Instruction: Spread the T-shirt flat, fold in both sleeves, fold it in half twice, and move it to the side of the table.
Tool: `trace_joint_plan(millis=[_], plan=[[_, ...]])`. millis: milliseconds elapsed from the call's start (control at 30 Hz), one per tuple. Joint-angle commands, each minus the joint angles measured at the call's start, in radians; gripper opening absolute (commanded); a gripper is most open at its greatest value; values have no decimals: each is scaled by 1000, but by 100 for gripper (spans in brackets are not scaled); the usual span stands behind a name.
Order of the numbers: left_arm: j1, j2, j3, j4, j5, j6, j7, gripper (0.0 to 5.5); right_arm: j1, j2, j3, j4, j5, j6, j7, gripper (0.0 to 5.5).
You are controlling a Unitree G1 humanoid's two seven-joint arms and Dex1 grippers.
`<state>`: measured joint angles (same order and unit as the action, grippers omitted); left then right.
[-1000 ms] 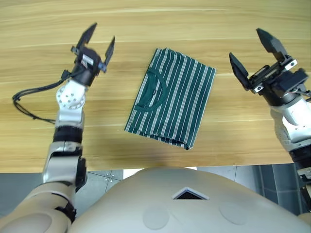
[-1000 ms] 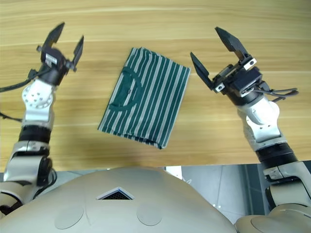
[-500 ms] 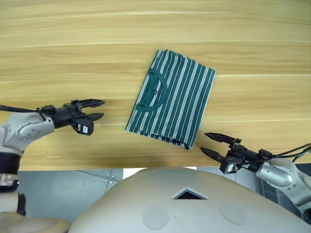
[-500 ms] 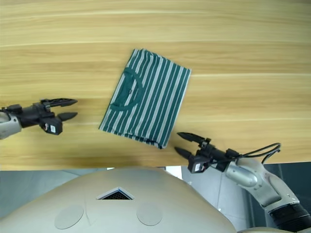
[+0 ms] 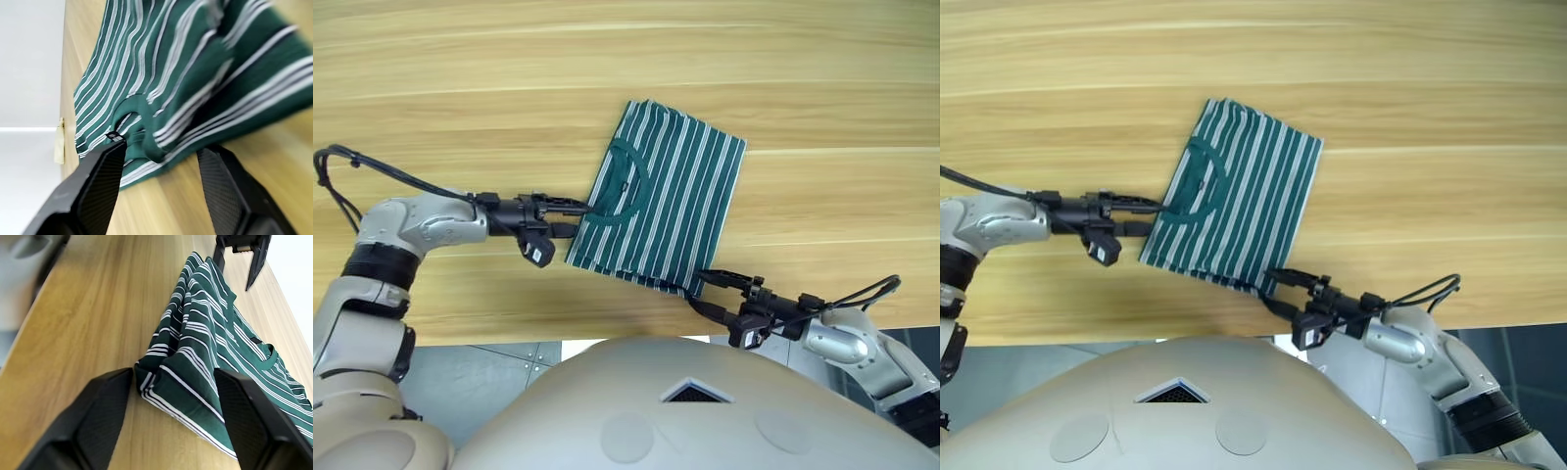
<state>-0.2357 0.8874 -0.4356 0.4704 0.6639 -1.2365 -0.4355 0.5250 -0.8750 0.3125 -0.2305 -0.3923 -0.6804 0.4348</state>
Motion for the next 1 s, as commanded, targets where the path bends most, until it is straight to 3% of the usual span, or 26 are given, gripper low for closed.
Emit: trace_joint_plan(millis=[33,167,733,1000], plan=[[103,108,-25,-35,8,37,-74,265,-29,4,-16,28,-37,37,20,308],[193,172,-36,-110,-84,60,-104,265,-37,-6,-29,25,-34,40,28,308],[83,2,-156,-16,-64,25,-116,265,-63,-6,-36,36,-40,39,53,308],[99,-5,-165,-49,-65,18,-118,265,-72,5,-28,73,-55,24,39,308]])
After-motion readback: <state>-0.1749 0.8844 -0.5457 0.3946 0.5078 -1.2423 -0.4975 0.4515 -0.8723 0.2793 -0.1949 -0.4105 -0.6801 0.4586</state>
